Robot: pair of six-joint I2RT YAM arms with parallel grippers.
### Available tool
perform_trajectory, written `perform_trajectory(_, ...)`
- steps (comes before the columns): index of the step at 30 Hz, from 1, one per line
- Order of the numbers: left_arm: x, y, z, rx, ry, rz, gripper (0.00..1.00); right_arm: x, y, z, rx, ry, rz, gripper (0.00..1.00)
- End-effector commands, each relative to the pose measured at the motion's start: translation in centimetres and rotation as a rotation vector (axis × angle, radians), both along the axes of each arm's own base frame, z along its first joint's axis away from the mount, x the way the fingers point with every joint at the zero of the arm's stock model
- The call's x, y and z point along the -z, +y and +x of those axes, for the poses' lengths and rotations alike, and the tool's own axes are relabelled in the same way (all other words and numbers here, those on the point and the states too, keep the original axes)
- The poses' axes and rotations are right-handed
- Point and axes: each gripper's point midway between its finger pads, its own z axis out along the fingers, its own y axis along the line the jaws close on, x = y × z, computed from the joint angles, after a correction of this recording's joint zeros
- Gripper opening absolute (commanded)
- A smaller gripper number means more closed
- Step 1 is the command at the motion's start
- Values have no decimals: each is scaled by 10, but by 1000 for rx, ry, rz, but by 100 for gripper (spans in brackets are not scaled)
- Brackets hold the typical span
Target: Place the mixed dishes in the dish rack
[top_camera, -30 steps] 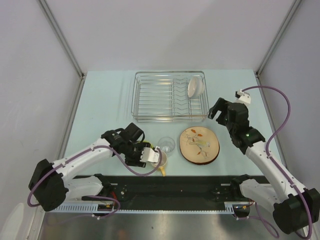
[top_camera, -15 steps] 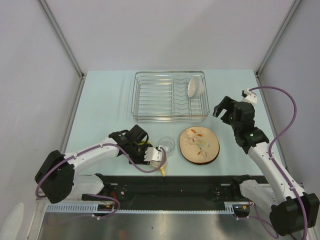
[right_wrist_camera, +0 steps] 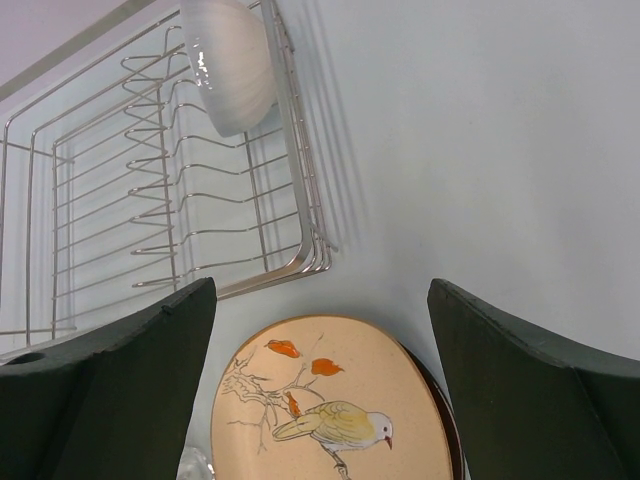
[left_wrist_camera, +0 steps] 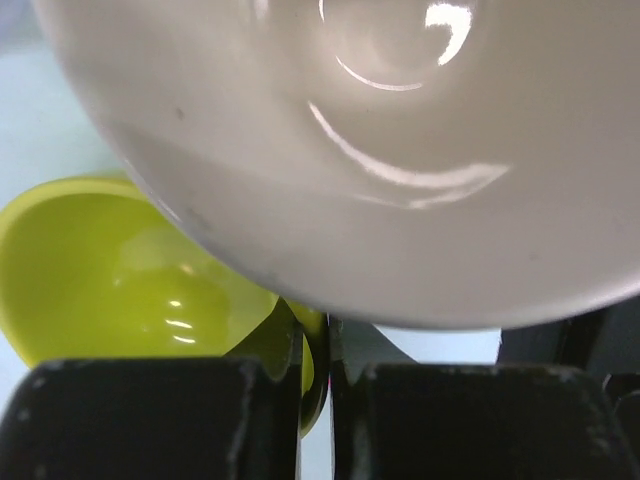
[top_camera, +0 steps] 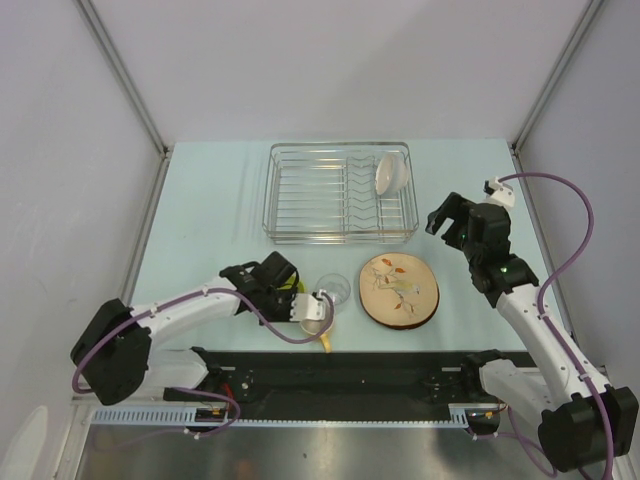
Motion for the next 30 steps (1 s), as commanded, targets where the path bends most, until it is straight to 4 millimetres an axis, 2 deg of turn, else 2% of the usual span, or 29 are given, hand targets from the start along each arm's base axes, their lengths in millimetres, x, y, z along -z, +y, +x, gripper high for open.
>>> perform_trajectory(1, -15, 15, -2, -54, -27, 29, 0, -22, 0, 6, 7, -59, 25, 92)
perform_trajectory(8, -65, 30, 16, -115, -148, 5, 0, -23, 3, 6, -1, -63, 32, 92)
perform_trajectory(9, -84, 30, 28, -151, -180, -21, 0, -22, 2, 6, 1, -61, 35, 92)
perform_trajectory(11, -107, 23, 42, -201, -190, -82, 0, -22, 3, 6, -2, -61, 37, 92)
perform_trajectory(12, -141, 15, 59, -269, -221, -156, 0, -24, 3, 6, -1, -64, 36, 92)
perform_trajectory(13, -157, 9, 68, -299, -221, -194, 0, -24, 3, 5, -1, -64, 36, 92)
perform_trajectory(14, -172, 0, 75, -326, -204, -237, 0, -23, 4, 5, -2, -62, 41, 92)
perform_trajectory(15, -203, -20, 87, -384, -152, -332, 0, -24, 3, 5, 3, -64, 40, 92)
perform_trajectory(17, -230, -45, 95, -416, -48, -427, 0, -24, 3, 4, 3, -66, 42, 92)
perform_trajectory(18, -253, -71, 99, -423, 73, -498, 0, -26, 3, 4, 3, -72, 43, 91)
perform_trajectory(20, -275, -95, 104, -420, 172, -561, 0, -32, 2, 0, 5, -90, 39, 91)
perform_trajectory(21, -313, -113, 103, -405, 226, -655, 0, -32, 1, -2, 4, -95, 35, 92)
perform_trajectory(22, -305, -129, 117, -417, 297, -651, 0, -38, -2, -4, 10, -116, 35, 91)
perform_trajectory(23, -312, -141, 123, -408, 339, -676, 0, -40, -3, -6, 12, -123, 33, 91)
perform_trajectory(24, -346, -152, 127, -402, 344, -757, 0, -41, -3, -7, 13, -127, 30, 91)
perform_trajectory(25, -335, -171, 136, -387, 446, -762, 0, -39, -6, -9, 20, -125, 28, 91)
perform_trajectory(27, -355, -193, 140, -342, 477, -846, 0, -37, -7, -12, 26, -117, 33, 91)
perform_trajectory(28, -356, -202, 133, -296, 531, -860, 0, -34, -8, -13, 30, -110, 33, 91)
perform_trajectory(29, -352, -216, 136, -254, 582, -882, 0, -34, -8, -14, 28, -110, 37, 91)
perform_trajectory(30, -349, -223, 131, -268, 690, -876, 0, -34, -7, -15, 24, -110, 39, 91)
